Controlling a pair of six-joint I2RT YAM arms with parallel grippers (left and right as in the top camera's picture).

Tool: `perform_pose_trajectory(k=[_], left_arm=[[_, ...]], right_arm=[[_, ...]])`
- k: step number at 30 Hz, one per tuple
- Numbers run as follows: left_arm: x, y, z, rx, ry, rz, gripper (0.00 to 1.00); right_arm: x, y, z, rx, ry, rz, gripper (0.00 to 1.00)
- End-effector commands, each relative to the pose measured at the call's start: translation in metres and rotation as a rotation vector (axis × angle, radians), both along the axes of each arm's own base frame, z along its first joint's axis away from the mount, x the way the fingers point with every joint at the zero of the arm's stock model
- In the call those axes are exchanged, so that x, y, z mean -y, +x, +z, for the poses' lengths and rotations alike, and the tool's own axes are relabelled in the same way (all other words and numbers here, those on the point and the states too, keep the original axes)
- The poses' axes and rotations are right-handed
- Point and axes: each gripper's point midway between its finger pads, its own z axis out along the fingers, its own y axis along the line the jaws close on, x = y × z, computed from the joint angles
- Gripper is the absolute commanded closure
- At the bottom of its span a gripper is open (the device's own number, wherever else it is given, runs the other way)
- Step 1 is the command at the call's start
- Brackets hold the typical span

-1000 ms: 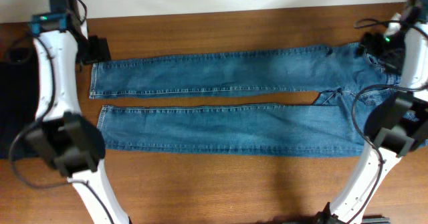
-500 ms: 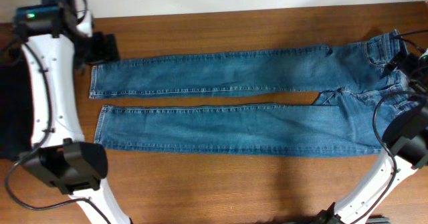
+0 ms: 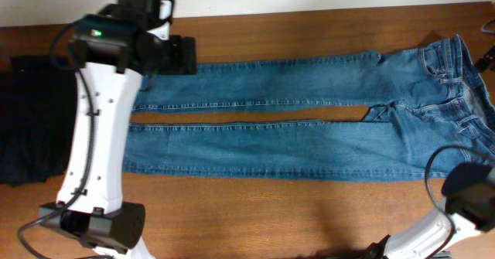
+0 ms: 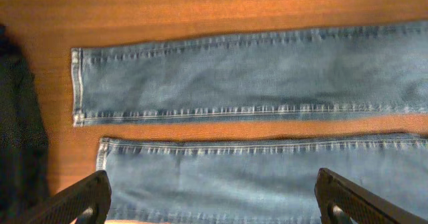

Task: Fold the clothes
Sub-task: 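Release both grippers and move the left gripper toward the front leg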

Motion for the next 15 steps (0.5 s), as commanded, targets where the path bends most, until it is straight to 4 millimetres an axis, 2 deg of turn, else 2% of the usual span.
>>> perform_pose_trajectory(k=[1,6,10,12,15], left_arm=[[0.01,-0.003,-0.025,-0.015,0.025,0.066,0.03],[0.046,-0.018,-0.086,-0.019,-0.017,0.06,0.02],[0.051,-0.046,-0.128,-0.021,-0.04,0.066,0.01],[0.046,-0.062,-0.135,-0.001,-0.059,0.082,0.01],[0.036,-0.082,-0.126,0.062,-0.094,0.084,0.01]], right_arm=[[-0.014,-0.023,0.03,0.051,-0.038,-0.032,0.01],[-0.035,-0.049,0.055,0.111,-0.071,-0.049,0.02],[-0.049,-0.063,0.06,0.154,-0.081,-0.05,0.01],[-0.054,-0.069,0.056,0.171,-0.085,-0.068,0.01],[-0.058,-0.075,0.041,0.191,-0.095,-0.076,0.01]])
